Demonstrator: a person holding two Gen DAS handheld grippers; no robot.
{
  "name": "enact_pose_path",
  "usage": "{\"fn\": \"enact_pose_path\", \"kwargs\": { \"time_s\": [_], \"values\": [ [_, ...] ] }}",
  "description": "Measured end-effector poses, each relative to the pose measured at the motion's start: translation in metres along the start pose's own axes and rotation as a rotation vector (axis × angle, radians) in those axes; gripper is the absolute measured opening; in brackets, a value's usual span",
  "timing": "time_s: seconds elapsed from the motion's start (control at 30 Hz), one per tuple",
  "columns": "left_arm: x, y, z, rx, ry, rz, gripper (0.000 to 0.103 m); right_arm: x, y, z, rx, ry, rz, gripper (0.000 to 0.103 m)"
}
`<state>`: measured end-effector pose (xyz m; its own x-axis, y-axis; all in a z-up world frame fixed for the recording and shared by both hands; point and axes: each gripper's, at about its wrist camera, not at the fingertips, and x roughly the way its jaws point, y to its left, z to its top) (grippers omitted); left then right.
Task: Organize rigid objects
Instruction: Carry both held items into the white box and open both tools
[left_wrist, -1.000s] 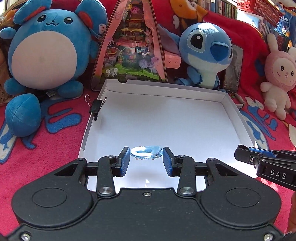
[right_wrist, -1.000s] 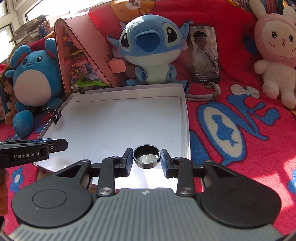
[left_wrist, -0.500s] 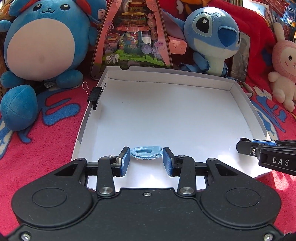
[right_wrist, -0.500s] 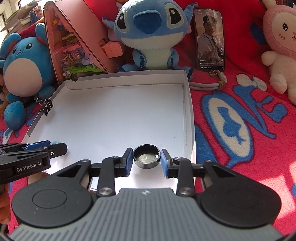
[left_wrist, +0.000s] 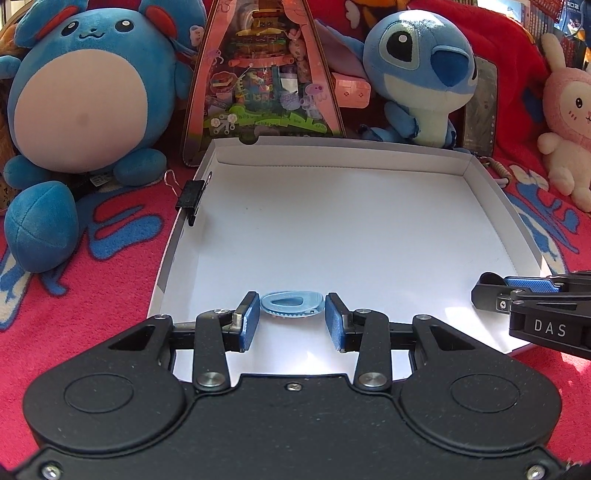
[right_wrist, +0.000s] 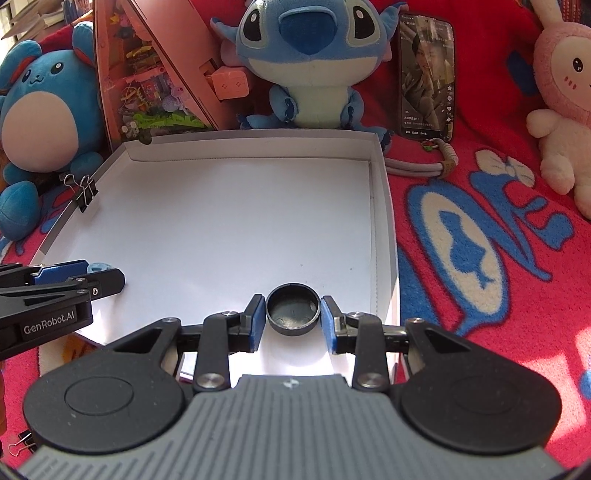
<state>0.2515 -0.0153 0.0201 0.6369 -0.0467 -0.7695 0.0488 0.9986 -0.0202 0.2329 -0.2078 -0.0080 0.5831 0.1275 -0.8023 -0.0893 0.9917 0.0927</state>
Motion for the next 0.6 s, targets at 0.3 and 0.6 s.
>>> {"fn": "enact_pose_path", "kwargs": {
  "time_s": [0.3,0.6],
  "values": [
    [-0.004,-0.001,-0.003,0.004,-0.004,0.008,0.042,-0.004,0.004,-0.003,-0.024,-0.025,-0.009,0.055],
    [-0.032,0.002,-0.014,0.031,-0.056,-0.007,0.058,-0.027,0.010,-0.010,-0.063,-0.086,0.008,0.061]
  ]
}}
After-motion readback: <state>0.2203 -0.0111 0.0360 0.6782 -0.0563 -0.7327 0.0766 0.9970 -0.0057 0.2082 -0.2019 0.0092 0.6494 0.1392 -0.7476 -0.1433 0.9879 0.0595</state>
